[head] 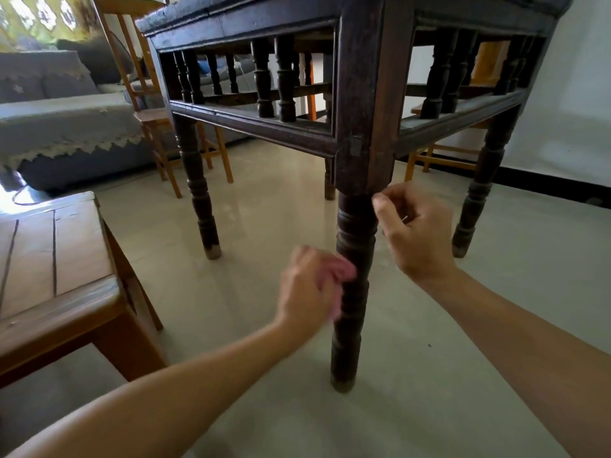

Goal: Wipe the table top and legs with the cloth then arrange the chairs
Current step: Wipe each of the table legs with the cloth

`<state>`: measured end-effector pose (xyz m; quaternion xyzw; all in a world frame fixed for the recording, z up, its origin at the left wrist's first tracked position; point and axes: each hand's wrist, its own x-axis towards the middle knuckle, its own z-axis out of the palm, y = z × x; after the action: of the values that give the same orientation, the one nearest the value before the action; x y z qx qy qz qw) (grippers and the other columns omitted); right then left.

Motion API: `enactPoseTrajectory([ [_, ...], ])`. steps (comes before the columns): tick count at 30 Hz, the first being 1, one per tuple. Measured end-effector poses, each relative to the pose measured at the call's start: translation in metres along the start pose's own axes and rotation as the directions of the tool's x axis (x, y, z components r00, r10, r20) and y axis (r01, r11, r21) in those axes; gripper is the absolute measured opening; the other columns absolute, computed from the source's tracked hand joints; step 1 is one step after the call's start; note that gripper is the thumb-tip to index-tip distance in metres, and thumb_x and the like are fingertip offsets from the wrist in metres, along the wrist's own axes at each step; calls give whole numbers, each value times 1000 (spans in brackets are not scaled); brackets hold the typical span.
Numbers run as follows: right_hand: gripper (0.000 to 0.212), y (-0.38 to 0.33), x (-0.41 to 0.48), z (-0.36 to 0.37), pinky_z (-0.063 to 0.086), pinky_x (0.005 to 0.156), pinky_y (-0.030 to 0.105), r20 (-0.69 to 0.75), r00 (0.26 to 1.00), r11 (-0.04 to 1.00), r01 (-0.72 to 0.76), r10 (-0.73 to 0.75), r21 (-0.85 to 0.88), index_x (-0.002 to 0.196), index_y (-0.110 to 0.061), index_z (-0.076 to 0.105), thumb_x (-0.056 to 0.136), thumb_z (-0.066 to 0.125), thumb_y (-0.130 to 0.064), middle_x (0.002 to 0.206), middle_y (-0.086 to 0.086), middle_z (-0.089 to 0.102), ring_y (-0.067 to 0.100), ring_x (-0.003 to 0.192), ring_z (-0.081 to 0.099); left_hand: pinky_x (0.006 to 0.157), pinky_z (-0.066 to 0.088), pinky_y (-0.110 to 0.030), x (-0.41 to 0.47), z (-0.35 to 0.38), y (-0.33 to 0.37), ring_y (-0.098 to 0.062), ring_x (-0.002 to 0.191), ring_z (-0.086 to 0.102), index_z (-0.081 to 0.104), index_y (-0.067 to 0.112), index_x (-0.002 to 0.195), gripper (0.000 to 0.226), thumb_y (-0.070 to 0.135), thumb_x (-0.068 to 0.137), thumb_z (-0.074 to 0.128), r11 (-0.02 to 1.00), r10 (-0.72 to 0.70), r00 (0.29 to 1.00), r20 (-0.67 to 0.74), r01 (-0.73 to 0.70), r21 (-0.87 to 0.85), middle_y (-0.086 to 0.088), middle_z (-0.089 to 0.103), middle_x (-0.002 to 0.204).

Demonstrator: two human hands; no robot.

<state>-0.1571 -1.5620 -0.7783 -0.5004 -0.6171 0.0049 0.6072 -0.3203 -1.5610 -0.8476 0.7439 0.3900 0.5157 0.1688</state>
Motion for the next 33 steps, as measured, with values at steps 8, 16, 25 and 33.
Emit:
enactPoseTrajectory([
  [8, 27, 0, -16, 5, 48, 52, 20, 234, 940, 940, 293, -249, -176, 92, -16, 68, 94, 50, -36, 72, -7, 63, 5, 59, 55, 62, 47, -20, -42, 14, -27, -8, 67, 56, 67, 15, 92, 14, 4, 89, 59, 974, -217, 928, 303, 225, 9, -1, 61, 90],
  [16, 21, 7, -20, 18, 49, 56, 36, 350, 819, 806, 545, -454, -230, 97, -9, 69, 93, 53, -23, 79, 3, 63, 16, 70, 54, 60, 54, -33, -27, 28, -18, -23, 71, 65, 56, 22, 97, 17, 7, 89, 56, 953, -303, 945, 125, 304, 7, -5, 65, 87],
  [25, 22, 17, -28, 21, 55, 63, 37, 527, 676, 683, 695, -515, -224, 107, -10, 68, 90, 56, -19, 98, 8, 67, 24, 91, 59, 43, 43, -30, -40, 27, -56, -28, 51, 50, 51, 6, 95, 9, 14, 92, 47, 863, -499, 866, 21, 494, 105, -21, 54, 77],
  [33, 38, 55, -69, 25, 11, 120, 51, 738, 495, 459, 843, -458, -280, 111, -13, 68, 74, 73, -13, 145, 17, 49, 37, 143, 30, 54, 38, -27, -116, 75, -66, -21, 60, 60, 51, 7, 77, 25, -14, 85, 42, 718, -676, 719, 159, 692, -80, -14, 64, 72],
])
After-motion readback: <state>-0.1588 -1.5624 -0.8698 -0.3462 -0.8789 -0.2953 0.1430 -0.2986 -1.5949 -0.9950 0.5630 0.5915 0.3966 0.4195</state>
